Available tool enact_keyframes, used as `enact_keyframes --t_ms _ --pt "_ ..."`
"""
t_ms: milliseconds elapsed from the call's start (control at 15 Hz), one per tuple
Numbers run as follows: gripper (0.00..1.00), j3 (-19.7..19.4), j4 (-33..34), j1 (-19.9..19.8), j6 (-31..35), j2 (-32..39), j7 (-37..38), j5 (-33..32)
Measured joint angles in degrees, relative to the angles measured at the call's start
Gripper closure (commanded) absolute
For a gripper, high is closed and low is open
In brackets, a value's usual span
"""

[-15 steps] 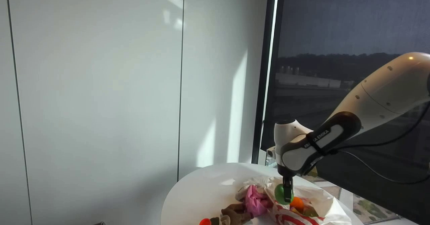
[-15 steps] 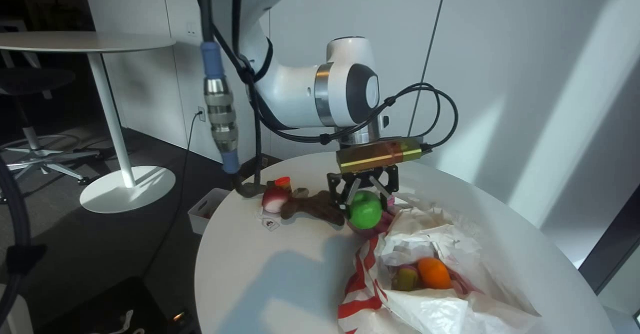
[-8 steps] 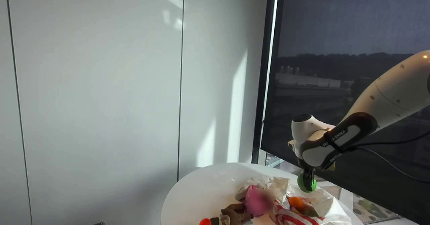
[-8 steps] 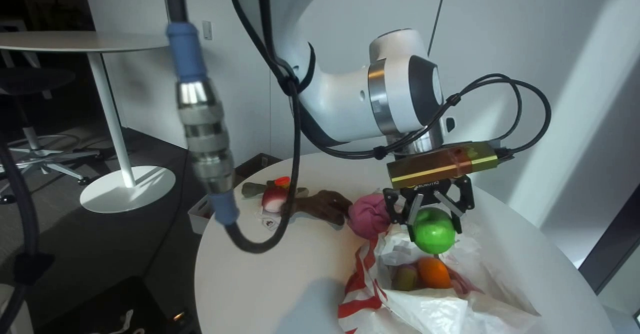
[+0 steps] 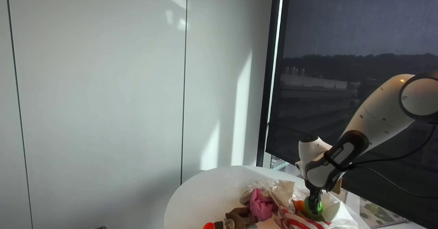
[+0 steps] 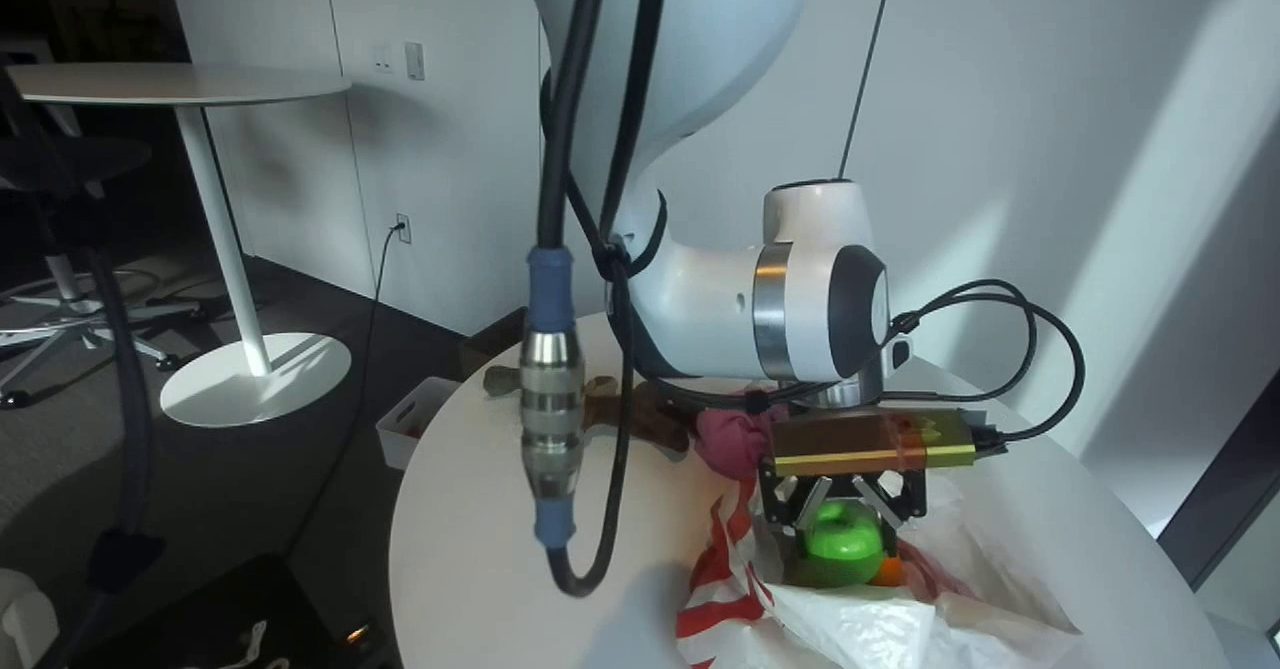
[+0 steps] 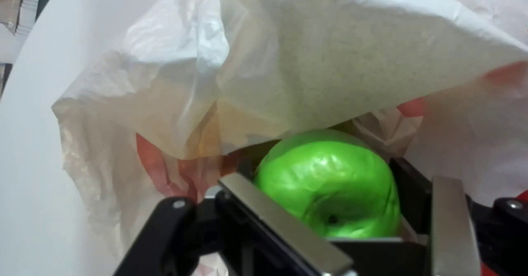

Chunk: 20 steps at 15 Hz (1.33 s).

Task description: Put the items, which are on the table, inside the plastic

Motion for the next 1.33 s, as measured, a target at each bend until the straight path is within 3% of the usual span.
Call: enact_keyframes --t_ms 200,600,733,1000,1333 --pt "0.43 0.58 1.51 -1.43 -0.09 2.06 -4.23 5.42" --pt "0.43 6.92 2.96 -7.16 -6.09 2.49 -19.75 25.73" --pt "0.05 7.96 3.53 -8.08 -9.99 3.30 -22.89 30.68" --pt "0.00 7.34 4.72 -8.18 -11.09 4.93 -23.18 32.01" --pt "0.00 6.46 3.21 -5.38 -1.32 3.12 -22.68 23.99"
